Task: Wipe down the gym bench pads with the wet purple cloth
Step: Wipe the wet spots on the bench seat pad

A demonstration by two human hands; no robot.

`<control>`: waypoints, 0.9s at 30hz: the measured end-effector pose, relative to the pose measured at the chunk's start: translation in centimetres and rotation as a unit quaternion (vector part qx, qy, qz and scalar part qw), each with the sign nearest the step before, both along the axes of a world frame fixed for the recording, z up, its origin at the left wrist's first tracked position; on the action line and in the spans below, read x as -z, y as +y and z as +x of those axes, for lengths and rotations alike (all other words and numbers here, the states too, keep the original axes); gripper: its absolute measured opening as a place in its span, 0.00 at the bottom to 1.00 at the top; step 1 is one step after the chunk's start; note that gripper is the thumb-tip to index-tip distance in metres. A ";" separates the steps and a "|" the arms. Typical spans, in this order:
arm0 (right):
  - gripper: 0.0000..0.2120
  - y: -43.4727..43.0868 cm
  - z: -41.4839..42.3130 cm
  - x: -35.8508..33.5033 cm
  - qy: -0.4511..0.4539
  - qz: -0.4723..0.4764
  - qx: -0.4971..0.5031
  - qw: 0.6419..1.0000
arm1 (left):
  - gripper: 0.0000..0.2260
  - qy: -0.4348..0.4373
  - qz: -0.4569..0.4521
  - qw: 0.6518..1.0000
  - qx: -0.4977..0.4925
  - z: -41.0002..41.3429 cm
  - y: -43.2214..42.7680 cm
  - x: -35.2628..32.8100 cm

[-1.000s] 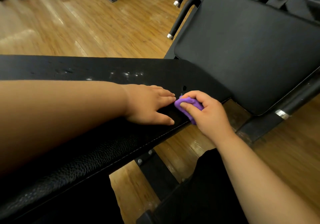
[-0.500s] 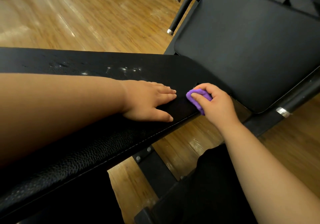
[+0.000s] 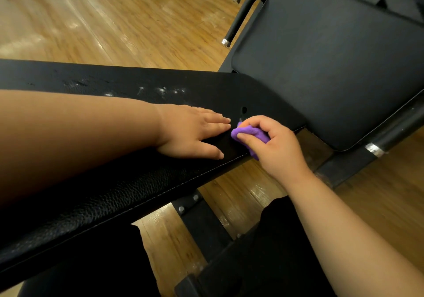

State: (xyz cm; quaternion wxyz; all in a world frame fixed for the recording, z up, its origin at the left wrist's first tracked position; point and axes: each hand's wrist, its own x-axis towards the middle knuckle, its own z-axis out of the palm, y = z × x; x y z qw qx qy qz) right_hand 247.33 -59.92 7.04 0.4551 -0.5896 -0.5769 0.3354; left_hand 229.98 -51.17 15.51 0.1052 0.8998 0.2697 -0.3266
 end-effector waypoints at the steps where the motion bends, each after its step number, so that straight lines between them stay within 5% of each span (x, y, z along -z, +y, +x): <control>1: 0.10 -0.1 0.3 -0.1 0.006 -0.002 -0.009 1.000 | 0.33 0.002 -0.001 1.000 0.001 0.0 0.0 0.0; 14: 0.05 1.1 3.6 0.8 0.030 -0.056 0.016 0.998 | 0.30 0.012 0.026 0.993 -0.115 4.0 -2.0 0.4; 21: 0.08 0.3 2.4 0.5 0.042 -0.022 -0.059 0.997 | 0.32 -0.016 0.069 0.991 -0.117 3.6 -3.1 1.3; 27: 0.06 1.7 4.1 1.3 0.020 -0.039 -0.016 0.999 | 0.36 -0.028 0.063 0.990 -0.120 3.7 -3.0 1.1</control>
